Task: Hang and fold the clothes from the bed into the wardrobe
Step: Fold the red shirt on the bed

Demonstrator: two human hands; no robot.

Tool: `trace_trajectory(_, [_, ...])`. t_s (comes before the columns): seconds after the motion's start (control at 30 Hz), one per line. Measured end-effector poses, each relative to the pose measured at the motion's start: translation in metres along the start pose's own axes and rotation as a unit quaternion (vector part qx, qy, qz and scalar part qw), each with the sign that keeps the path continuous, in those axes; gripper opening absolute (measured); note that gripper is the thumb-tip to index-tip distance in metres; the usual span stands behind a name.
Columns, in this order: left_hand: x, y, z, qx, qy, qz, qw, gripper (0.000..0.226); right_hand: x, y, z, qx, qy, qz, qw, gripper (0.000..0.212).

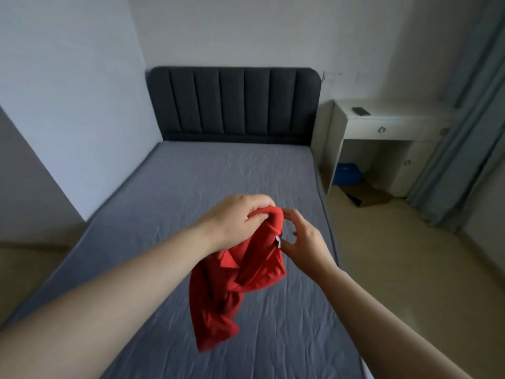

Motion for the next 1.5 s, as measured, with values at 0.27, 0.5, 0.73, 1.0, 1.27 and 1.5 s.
trace_trajectory(0.27, [-0.143,0.004,-0.074,0.037,-0.064,-0.075,0.994,0.017,-0.069,-0.022,0.131,-0.053,-0.044,-0.037,0.997,0.014])
trace_trajectory(0.5, [-0.216,0.026,-0.091,-0.013,-0.152,-0.135,0.979,0.013,-0.153,-0.031,0.193,-0.079,0.083,-0.145,0.983,0.023])
trace_trajectory(0.73, [-0.25,0.037,-0.098,-0.086,-0.172,-0.209,0.959,0.015,-0.238,-0.033,0.225,-0.033,0.125,-0.18,0.975,0.025])
trace_trajectory(1.0, [-0.245,0.023,-0.107,-0.169,-0.014,-0.203,0.964,0.039,-0.278,-0.023,0.237,0.038,-0.038,-0.172,0.984,0.02])
trace_trajectory(1.27, [-0.242,0.013,-0.125,-0.136,0.005,-0.178,0.975,0.043,-0.308,0.001,0.228,0.039,0.038,-0.154,0.987,0.034])
trace_trajectory(1.5, [-0.223,0.024,-0.122,-0.159,0.042,-0.142,0.976,0.054,-0.292,0.023,0.214,0.089,-0.03,-0.093,0.991,0.067])
Point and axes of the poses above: each hand's wrist, its own y-axis away from the middle knuckle, its own x-axis out of the palm, z = x × y, the point moved 4 cm from there along -y, towards the middle knuckle, and after that the axes turned 2 degrees about -z, right-handed, at the moved point
